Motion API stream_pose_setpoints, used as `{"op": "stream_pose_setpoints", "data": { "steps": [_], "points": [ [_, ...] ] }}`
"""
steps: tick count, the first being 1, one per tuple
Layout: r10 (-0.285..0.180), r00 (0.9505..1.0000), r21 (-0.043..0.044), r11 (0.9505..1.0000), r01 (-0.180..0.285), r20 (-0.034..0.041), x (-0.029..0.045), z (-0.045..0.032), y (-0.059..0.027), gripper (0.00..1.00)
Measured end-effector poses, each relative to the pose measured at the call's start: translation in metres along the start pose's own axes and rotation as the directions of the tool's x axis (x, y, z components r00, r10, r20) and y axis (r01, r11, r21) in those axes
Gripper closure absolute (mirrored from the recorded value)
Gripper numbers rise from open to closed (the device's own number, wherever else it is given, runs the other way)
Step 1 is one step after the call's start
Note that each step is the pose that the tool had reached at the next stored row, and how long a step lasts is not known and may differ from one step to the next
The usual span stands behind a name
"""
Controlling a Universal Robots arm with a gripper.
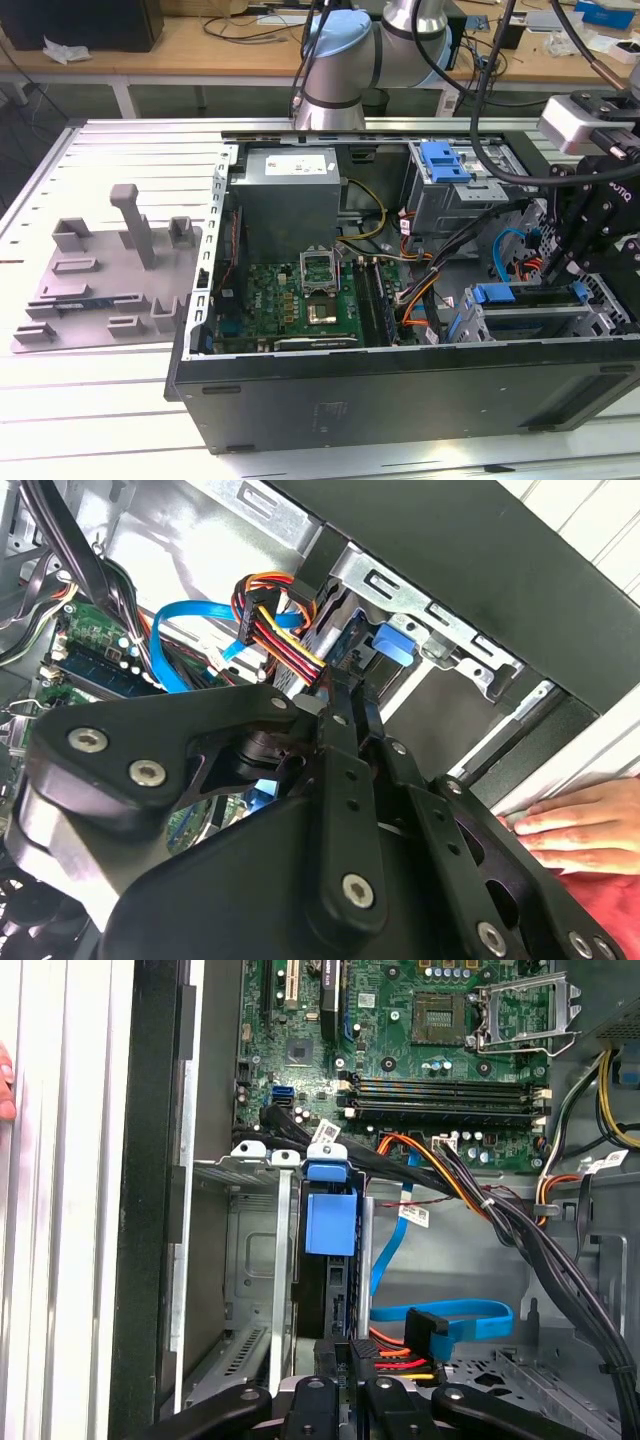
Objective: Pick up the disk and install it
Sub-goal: 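Insert the first disk wire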
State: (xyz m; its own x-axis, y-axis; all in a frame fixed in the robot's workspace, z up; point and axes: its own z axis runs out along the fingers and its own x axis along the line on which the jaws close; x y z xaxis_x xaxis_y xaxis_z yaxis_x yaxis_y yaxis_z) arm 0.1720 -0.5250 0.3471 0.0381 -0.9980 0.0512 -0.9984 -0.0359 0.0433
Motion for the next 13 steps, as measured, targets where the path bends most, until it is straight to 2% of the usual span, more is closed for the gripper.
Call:
{"op": "stream_pose_setpoints", "data": {
  "steps": [13],
  "points": [
    [0.003,1.0,-0.0002,1.0,-0.003,0.0005,0.0002,0.0006,-0.0007,0.83]
  ]
}}
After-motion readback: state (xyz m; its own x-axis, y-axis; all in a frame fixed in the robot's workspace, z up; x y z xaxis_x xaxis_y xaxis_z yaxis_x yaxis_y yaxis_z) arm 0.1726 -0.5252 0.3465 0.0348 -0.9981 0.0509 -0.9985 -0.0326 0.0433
